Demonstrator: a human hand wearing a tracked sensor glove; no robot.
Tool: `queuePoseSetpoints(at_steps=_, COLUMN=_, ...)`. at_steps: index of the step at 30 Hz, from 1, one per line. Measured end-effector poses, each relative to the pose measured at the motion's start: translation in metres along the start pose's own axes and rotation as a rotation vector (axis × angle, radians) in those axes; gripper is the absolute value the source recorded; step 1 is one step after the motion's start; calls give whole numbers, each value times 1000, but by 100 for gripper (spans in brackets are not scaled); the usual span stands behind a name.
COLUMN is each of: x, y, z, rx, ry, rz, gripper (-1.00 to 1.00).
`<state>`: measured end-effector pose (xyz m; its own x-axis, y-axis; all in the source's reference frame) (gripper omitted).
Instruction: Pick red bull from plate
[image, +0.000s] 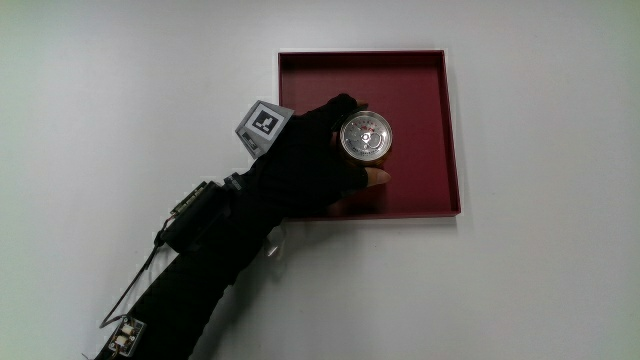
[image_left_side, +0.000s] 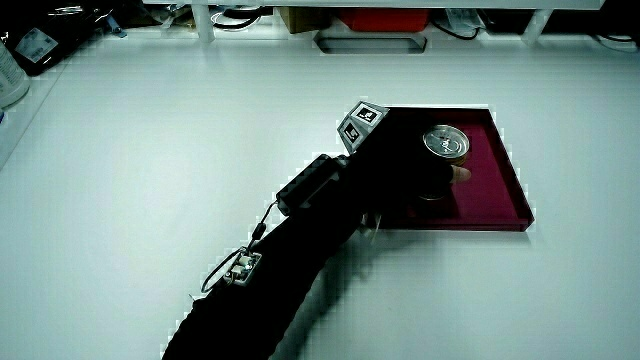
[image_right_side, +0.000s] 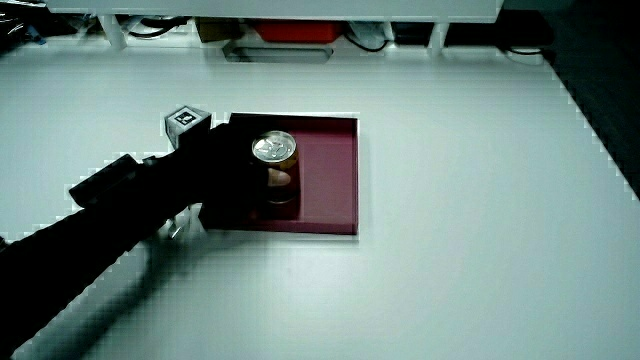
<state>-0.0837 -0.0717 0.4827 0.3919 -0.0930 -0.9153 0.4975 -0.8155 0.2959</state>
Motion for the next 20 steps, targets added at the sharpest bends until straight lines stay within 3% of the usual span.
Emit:
queuePoseSetpoints(at_steps=4, x=2, y=0, z=0, rx=1, ry=3, rz=10, gripper=62)
queuePoseSetpoints(at_steps=8, x=3, y=-3, z=-2, rx=46, ry=49, rz=-15, gripper=81)
queuePoseSetpoints(at_steps=11, x=1, y=-6, z=-4, rx=79, ry=24, rz=-42, gripper=95)
queuePoseSetpoints(at_steps=13, x=1, y=-8, z=-3, rx=92, ry=18, rz=-27, gripper=100)
queuePoseSetpoints(at_steps=14, x=-1, y=-8, z=-3, rx=108, ry=12, rz=-57, gripper=100)
queuePoseSetpoints(at_steps=19, x=4, y=-11, z=5, rx=112, ry=-24, rz=-89, gripper=100)
queuePoseSetpoints(at_steps=20, x=4, y=-11, z=7, rx=120, ry=-58, rz=-135, gripper=100)
